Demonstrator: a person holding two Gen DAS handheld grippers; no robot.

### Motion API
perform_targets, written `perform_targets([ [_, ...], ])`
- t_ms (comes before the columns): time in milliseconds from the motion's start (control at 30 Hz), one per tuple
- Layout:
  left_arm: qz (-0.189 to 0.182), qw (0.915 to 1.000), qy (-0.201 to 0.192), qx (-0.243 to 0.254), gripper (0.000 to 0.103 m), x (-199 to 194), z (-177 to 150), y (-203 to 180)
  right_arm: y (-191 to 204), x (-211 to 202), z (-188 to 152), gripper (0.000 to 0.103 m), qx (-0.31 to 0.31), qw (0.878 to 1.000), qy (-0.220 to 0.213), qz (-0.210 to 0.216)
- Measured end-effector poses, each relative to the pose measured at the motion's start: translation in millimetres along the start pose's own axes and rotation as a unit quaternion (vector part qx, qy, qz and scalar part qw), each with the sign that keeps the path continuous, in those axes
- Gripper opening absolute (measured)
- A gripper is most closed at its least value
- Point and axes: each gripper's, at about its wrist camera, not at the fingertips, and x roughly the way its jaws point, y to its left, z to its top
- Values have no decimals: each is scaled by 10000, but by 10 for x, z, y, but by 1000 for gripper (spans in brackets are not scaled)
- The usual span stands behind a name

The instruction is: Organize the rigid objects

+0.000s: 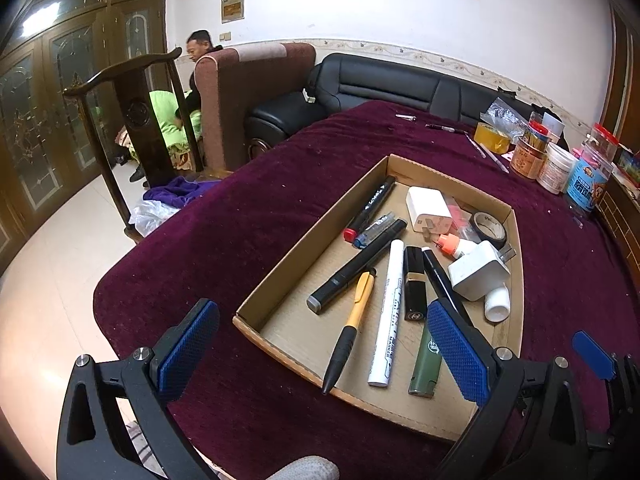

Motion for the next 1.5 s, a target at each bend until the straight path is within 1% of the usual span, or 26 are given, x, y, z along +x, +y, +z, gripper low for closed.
perform_targets([
  [300, -71, 9999, 129, -39, 102, 57, 4, 25, 24, 7, 2, 88, -39, 10000, 24, -5],
  [733, -106, 9998, 146, -38, 102, 71, -5, 30, 27, 10, -2, 88, -59, 10000, 33, -38],
  [900, -98, 9998, 157, -46, 102, 72, -7, 25, 6, 3, 5, 88, -56, 9996, 24, -273],
  [1000, -93, 9998, 167, -64, 102, 72, -5, 29, -37, 8, 37, 88, -108, 9971, 50, -756],
  [1067, -91, 9998, 155, -57, 102, 70, -5, 29, -80, -9, 68, 88, -153, 9932, 60, -1155],
  [1167, -86, 9999, 141, -43, 102, 65, -6, 20, -146, -28, 108, 88, -172, 9899, 84, -1406],
  [1300, -70, 9999, 121, -23, 102, 47, -15, 7, -181, -63, 107, 88, -164, 9907, 65, -1350],
  [1500, -36, 10000, 62, 5, 102, -23, -14, -27, -94, -103, 72, 88, -356, 9921, 17, -1199],
])
